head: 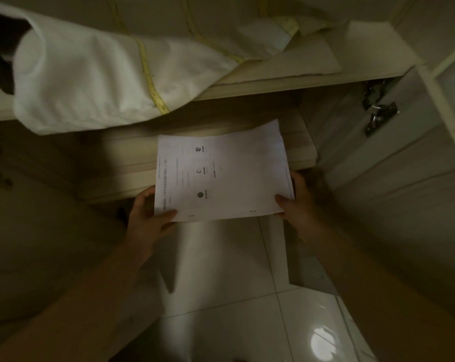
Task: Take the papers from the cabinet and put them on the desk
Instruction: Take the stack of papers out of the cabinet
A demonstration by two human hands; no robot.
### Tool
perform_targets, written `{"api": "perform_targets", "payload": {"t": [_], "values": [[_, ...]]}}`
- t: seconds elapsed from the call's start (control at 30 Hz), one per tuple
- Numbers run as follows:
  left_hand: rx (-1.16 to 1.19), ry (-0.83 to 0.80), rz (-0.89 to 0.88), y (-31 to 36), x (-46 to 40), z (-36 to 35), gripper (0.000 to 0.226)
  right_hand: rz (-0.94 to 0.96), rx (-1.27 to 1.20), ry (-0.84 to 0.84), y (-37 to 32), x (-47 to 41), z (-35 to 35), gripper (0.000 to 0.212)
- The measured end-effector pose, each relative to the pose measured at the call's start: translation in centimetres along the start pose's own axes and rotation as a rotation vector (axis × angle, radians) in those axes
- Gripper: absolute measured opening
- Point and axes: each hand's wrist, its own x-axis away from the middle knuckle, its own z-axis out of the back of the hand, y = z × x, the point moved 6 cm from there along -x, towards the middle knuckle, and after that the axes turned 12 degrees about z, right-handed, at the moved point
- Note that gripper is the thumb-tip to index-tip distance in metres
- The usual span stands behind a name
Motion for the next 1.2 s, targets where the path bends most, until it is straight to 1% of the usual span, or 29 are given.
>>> {"api": "perform_targets", "payload": {"t": [0.17, 0.3, 0.4, 0.5, 0.53, 0.67, 0.77, 0.87, 0.97, 1.0, 1.07, 1.13, 1.17, 1.2], "values": [[0.124, 0.099, -0.031, 0.1, 4.8, -0.2, 0.058, 0.069, -0.042, 0.004, -3.1, 3.9, 0.4, 0.055], [0.180, 0.192, 0.040, 1.1, 11.0, -0.6, 0.057, 0.164, -0.053, 0.007, -7.1, 9.2, 1.7, 0.052], [0.154, 0.226, 0.085, 1.8, 16.5, -0.5, 0.052, 0.201, -0.033, 0.041, -10.0, 14.0, 3.7, 0.051], [0.044, 0.190, 0.104, 2.7, 21.8, 0.2, 0.054, 0.169, 0.109, 0.098, -13.0, 19.2, 6.0, 0.055], [0.010, 0.176, 0.094, 3.2, 23.4, 0.4, 0.055, 0.146, 0.123, 0.118, -14.1, 20.9, 6.9, 0.054], [-0.057, 0.075, 0.017, 5.3, 29.6, 1.4, 0.054, 0.059, -0.040, 0.181, -19.6, 27.0, 9.5, 0.048], [0.004, -0.028, 0.041, 7.4, 34.8, 1.7, 0.053, 0.056, -0.109, 0.226, -24.1, 31.7, 11.3, 0.050], [0.073, -0.101, 0.084, 9.4, 39.5, 1.9, 0.047, 0.057, -0.188, 0.276, -27.9, 36.3, 13.1, 0.051], [-0.032, -0.213, 0.007, 11.1, 44.8, 0.5, 0.032, 0.067, -0.270, 0.337, -30.6, 40.5, 14.6, 0.053], [0.009, -0.264, 0.020, 11.2, 46.5, -0.5, 0.032, 0.063, -0.298, 0.361, -31.2, 41.8, 15.0, 0.052], [0.127, -0.442, 0.054, 10.9, 49.8, -3.3, 0.047, 0.049, -0.360, 0.417, -32.1, 44.5, 15.6, 0.049], [0.189, -0.591, 0.070, 10.8, 53.8, -6.8, 0.058, 0.034, -0.403, 0.464, -32.8, 47.2, 16.0, 0.049], [0.200, -0.630, 0.088, 10.5, 55.5, -8.0, 0.062, 0.035, -0.420, 0.480, -33.1, 48.5, 16.2, 0.050], [0.213, -0.632, 0.118, 10.2, 57.1, -9.0, 0.064, 0.040, -0.431, 0.493, -33.5, 49.8, 16.3, 0.051]]}}
